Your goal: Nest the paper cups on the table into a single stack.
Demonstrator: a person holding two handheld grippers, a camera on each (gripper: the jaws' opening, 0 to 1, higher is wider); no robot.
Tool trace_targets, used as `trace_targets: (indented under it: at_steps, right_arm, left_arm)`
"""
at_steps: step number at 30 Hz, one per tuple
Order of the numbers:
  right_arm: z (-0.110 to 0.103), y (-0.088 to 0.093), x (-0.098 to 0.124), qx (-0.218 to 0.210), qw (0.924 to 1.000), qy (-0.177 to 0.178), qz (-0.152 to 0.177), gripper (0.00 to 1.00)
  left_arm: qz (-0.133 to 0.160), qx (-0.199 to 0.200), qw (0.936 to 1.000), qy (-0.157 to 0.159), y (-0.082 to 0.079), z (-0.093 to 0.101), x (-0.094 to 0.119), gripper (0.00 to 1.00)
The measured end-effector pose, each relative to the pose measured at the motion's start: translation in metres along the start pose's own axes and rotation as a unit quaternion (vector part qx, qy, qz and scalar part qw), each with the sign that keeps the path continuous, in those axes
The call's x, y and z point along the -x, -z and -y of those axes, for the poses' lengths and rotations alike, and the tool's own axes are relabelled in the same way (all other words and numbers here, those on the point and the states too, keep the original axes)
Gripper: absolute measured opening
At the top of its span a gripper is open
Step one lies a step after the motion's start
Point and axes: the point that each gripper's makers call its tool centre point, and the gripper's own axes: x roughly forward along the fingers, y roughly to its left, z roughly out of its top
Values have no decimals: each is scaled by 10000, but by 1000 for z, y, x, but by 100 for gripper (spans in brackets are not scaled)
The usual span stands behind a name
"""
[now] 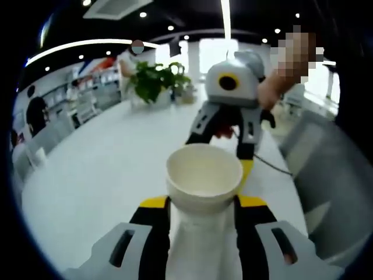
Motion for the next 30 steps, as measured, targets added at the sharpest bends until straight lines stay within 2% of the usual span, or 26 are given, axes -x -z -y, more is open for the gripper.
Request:
trace_targets:
  at_steps: [5, 10, 20, 30]
  right_arm:
    - [27, -3, 0, 68, 9997, 222, -59, 39]
    - [45, 2, -2, 94, 9993, 323, -158, 39]
    - [63, 15, -6, -25, 9991, 326, -265, 39]
    - [68, 20, -7, -172, 9990, 307, -265, 39]
  left_arm:
    - [86, -122, 9998, -117, -9, -26, -9, 42]
    - [62, -110, 9998, -184, -9, -42, -19, 42]
    - [21, -144, 9997, -203, -4, -56, -32, 42]
    - [156, 419, 9989, -157, -1, -62, -37, 43]
